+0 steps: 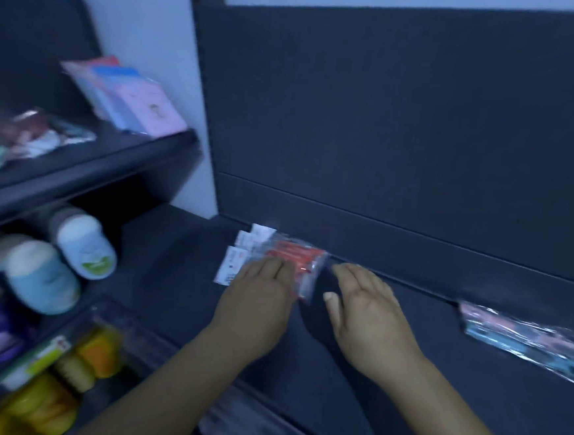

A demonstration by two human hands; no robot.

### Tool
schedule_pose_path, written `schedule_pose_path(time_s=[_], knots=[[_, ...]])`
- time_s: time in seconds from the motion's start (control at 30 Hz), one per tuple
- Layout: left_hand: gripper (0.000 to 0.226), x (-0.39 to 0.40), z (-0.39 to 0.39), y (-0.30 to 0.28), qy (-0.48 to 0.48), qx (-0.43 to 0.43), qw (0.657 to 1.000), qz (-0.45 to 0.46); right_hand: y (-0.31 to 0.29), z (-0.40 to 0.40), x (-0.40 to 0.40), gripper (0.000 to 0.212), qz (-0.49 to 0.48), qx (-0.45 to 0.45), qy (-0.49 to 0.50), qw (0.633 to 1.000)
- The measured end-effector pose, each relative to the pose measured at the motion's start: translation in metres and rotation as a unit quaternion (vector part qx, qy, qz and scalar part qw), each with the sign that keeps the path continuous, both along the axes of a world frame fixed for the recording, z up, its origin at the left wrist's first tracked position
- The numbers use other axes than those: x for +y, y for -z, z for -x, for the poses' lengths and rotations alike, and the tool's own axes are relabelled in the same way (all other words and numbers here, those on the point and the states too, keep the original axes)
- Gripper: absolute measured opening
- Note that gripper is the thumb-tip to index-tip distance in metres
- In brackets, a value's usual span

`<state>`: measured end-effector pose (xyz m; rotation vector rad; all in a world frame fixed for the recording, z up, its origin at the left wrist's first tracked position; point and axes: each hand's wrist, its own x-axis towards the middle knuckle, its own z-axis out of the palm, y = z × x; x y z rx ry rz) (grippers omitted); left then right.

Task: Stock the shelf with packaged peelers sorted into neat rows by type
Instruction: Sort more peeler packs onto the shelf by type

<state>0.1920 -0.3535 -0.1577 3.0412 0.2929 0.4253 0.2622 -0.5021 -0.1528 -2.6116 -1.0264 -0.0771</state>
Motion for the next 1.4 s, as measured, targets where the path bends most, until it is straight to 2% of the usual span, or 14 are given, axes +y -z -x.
schedule_pose_path(time_s=[0.1,0.17,0.27,0.47,0.73,0.9,1.0,1.2,1.4], knots=[[0.039,0.054,0.05,-0.015,-0.037,-0.032,0.999,0.002,-0.011,0.034,0.059,0.047,-0.03,-0.016,-0.04,0.999],[0.046,0.085,0.084,-0.028,-0.066,-0.011,0.998,0.01,-0.017,0.058,0.1,0.044,-0.05,-0.022,-0.063,0.997],[0.054,0.134,0.133,-0.039,-0.103,-0.032,0.994,-0.007,-0.03,0.095,0.158,0.047,-0.075,-0.019,-0.097,0.992],[0.05,0.208,0.22,-0.069,-0.158,-0.099,0.982,-0.013,-0.056,0.161,0.247,0.047,-0.124,-0.007,-0.18,0.976],[0.043,0.272,0.291,-0.1,-0.273,-0.166,0.947,-0.024,-0.083,0.212,0.34,0.048,-0.142,-0.016,-0.275,0.951],[0.048,0.303,0.316,-0.11,-0.335,-0.17,0.927,-0.01,-0.097,0.228,0.385,0.049,-0.144,-0.019,-0.33,0.933],[0.049,0.321,0.322,-0.117,-0.386,-0.167,0.907,0.004,-0.104,0.231,0.413,0.047,-0.153,-0.022,-0.358,0.921],[0.057,0.359,0.321,-0.127,-0.506,-0.083,0.858,0.028,-0.113,0.224,0.467,0.049,-0.149,0.0,-0.385,0.911],[0.081,0.393,0.315,-0.122,-0.61,-0.02,0.777,0.154,-0.121,0.214,0.512,0.056,-0.081,0.042,-0.378,0.921]])
